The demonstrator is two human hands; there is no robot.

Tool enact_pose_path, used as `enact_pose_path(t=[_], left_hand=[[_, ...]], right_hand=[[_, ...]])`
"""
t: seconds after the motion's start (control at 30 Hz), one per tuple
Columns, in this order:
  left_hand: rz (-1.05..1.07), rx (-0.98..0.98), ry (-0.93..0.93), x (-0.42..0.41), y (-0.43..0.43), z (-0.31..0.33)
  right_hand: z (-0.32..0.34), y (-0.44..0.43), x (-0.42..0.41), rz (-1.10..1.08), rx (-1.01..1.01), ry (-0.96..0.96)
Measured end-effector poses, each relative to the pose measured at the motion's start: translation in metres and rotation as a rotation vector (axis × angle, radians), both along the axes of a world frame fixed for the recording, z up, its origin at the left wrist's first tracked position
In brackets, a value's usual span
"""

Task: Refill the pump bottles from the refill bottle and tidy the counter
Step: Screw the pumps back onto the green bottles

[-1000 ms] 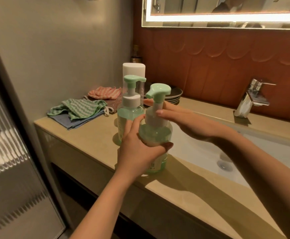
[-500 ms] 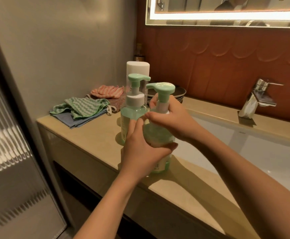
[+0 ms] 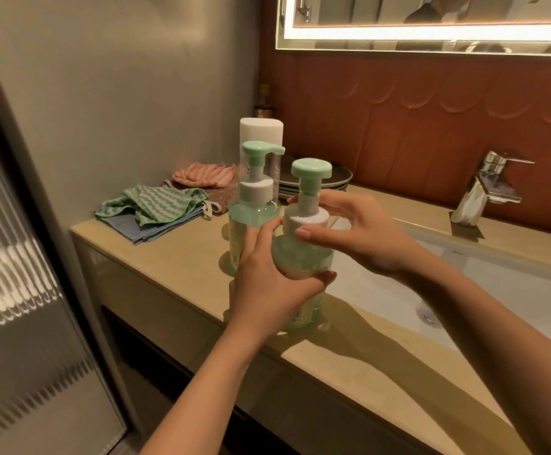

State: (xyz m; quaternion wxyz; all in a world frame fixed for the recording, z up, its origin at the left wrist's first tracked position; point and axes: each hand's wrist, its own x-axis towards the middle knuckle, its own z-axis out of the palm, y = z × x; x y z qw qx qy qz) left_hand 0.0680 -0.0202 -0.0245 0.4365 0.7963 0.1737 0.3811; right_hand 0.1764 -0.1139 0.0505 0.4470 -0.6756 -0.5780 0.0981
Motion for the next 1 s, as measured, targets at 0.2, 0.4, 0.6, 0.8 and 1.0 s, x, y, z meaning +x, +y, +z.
enact_pose_path(t=[0.2, 0.4, 0.6, 0.8, 1.0], left_hand=[[0.008, 0.008, -0.010, 0.000, -0.001, 0.000], [0.023, 0.011, -0.014, 0.001, 0.000, -0.001], [-0.037, -0.012, -0.027, 0.001, 0.003, -0.001], [-0.100, -0.058, -0.005, 0.002, 0.004, -0.003], [-0.010, -0.062, -0.043, 0.006, -0.001, -0.004]], right_hand=[[-0.001, 0.016, -0.005, -0.171, 0.050, -0.023], [-0.004, 0.023, -0.009, -0.300, 0.071, -0.111], [-0.003, 0.024, -0.009, -0.157, 0.024, -0.059], [-0.011, 0.027, -0.008, -0.132, 0.021, 0.050], [-0.020, 0.039, -0.011, -0.424, 0.119, -0.143]])
